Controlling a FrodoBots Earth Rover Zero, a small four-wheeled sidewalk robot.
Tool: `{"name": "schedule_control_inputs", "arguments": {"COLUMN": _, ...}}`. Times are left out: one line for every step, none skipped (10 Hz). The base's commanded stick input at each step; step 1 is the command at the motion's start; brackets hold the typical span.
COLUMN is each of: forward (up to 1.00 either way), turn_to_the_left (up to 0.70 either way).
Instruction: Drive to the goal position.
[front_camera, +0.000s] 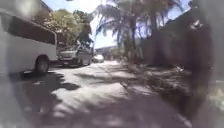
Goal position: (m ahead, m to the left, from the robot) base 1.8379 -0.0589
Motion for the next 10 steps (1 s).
{"name": "schedule_control_inputs", "arguments": {"forward": 0.98, "turn_to_the_left": 0.00}}
{"name": "schedule_control_inputs", "arguments": {"forward": 0.98, "turn_to_the_left": -0.06}}
{"name": "schedule_control_inputs", "arguments": {"forward": 0.98, "turn_to_the_left": -0.06}}
{"name": "schedule_control_inputs", "arguments": {"forward": 0.98, "turn_to_the_left": 0.00}}
{"name": "schedule_control_inputs", "arguments": {"forward": 0.98, "turn_to_the_left": 0.00}}
{"name": "schedule_control_inputs", "arguments": {"forward": 0.98, "turn_to_the_left": 0.00}}
{"name": "schedule_control_inputs", "arguments": {"forward": 0.98, "turn_to_the_left": 0.00}}
{"name": "schedule_control_inputs", "arguments": {"forward": 0.98, "turn_to_the_left": 0.00}}
{"name": "schedule_control_inputs", "arguments": {"forward": 0.98, "turn_to_the_left": 0.00}}
{"name": "schedule_control_inputs", "arguments": {"forward": 0.98, "turn_to_the_left": 0.00}}
